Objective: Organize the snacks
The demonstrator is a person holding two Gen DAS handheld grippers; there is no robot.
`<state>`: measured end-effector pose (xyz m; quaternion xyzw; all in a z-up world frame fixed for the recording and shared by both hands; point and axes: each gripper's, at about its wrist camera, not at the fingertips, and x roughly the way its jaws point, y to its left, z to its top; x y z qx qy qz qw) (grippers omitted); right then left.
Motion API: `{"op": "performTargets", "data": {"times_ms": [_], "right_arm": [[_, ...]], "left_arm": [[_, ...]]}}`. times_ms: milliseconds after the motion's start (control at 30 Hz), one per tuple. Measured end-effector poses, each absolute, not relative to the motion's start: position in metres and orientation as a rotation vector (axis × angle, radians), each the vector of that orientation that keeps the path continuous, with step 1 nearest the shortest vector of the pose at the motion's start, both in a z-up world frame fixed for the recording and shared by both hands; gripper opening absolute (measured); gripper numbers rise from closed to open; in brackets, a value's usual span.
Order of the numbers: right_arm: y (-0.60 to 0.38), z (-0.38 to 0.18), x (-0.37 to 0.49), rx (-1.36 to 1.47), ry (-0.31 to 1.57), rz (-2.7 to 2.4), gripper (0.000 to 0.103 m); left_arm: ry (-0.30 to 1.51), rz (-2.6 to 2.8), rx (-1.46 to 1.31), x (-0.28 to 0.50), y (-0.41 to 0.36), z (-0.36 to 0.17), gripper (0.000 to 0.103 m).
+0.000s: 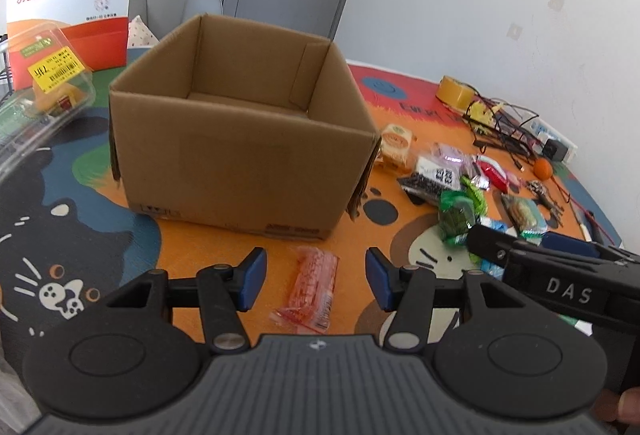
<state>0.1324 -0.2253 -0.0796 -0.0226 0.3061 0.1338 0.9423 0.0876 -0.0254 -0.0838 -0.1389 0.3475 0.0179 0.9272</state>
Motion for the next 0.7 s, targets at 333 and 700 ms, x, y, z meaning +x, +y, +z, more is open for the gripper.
{"op": "performTargets", "data": {"times_ms": [333, 700], "right_arm": [[-0.216, -0.085, 0.134, -0.063, 0.641, 0.317, 0.098], [-0.202, -0.083, 0.136, -0.06, 0.638, 0.348, 0.098]], "left_arm": [[0.771, 0.049, -0.213, 0.091, -0.03, -0.1, 0.042], [0.718, 0.058, -0.229, 0.079, -0.018, -0.09, 0.017]]}}
